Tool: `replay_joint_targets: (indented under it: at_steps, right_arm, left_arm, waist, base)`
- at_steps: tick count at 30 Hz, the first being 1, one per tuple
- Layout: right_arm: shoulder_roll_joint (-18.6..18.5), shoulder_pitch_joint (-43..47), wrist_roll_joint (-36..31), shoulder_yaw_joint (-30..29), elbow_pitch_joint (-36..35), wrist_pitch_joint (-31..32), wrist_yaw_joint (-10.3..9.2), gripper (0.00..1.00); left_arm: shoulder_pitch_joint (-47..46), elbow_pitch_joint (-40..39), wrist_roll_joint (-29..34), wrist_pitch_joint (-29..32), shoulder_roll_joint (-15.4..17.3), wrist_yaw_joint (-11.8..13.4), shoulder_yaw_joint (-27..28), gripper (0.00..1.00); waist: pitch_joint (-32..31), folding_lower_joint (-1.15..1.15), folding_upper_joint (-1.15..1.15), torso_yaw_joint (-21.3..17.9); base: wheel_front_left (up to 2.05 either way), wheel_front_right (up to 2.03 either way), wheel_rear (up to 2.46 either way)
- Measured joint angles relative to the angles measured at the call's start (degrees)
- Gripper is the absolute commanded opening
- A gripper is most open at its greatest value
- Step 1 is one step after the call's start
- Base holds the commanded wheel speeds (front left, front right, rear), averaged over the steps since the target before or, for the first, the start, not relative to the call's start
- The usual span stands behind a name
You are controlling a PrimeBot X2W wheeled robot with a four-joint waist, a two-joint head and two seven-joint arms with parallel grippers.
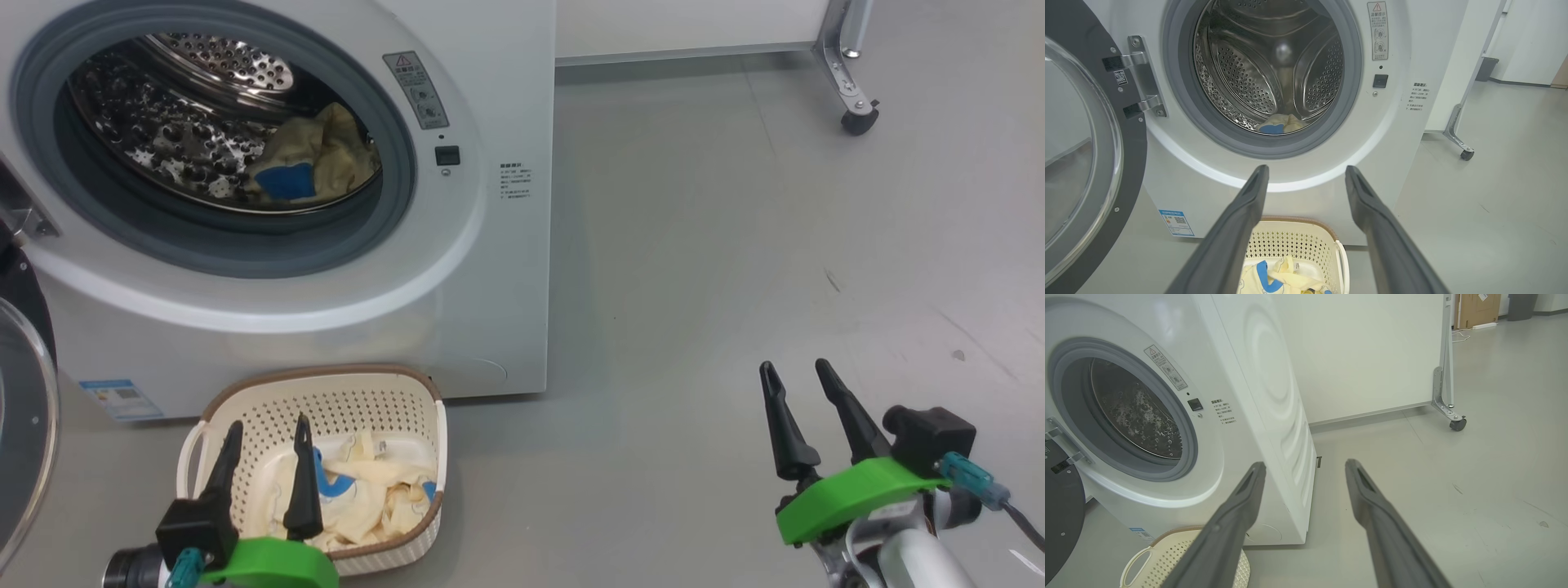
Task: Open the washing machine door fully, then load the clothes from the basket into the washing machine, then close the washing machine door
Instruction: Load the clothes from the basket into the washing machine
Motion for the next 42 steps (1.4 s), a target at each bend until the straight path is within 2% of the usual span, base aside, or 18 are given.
replay_joint_targets:
  at_steps: [8, 15, 29, 35, 42]
  right_arm:
    - [0.0, -0.1, 0.0, 0.0, -0.1, 0.0, 0.0, 1.0]
    - [-0.1, -1.1, -0.1, -0.2, -1.0, 0.0, 0.0, 1.0]
    - [-0.3, -8.3, -1.8, -1.9, -4.3, 0.0, 0.0, 1.0]
    - [-0.3, -10.8, -2.1, -1.8, -5.3, 0.0, 0.0, 1.0]
    - [-0.2, -13.5, -2.2, -1.0, -5.9, 0.0, 0.0, 1.0]
  left_arm:
    - [-0.1, 0.4, 0.5, 0.0, -0.5, -0.8, 0.4, 1.0]
    - [-2.8, 1.8, 1.1, 0.0, -0.6, -1.5, 0.6, 1.0]
    - [-18.5, 12.2, 3.4, 0.0, -0.3, -3.1, -0.4, 1.0]
    - [-26.5, 16.4, 3.5, 0.0, 1.6, -4.4, -0.3, 1.0]
    - [-35.0, 25.7, 1.2, 0.0, 4.2, -5.1, 1.2, 1.0]
  waist:
    - [1.6, 0.0, 0.0, 0.1]
    - [6.2, 0.0, 0.0, 0.2]
    - [22.9, 0.02, 0.0, 0.5]
    - [30.5, 0.02, 0.0, -0.1]
    - [38.1, 0.01, 0.0, -1.7]
  base:
    - [0.0, 0.0, 0.0]
    - [0.0, 0.0, 0.0]
    - [0.0, 0.0, 0.0]
    - [0.0, 0.0, 0.0]
    - [0.0, 0.0, 0.0]
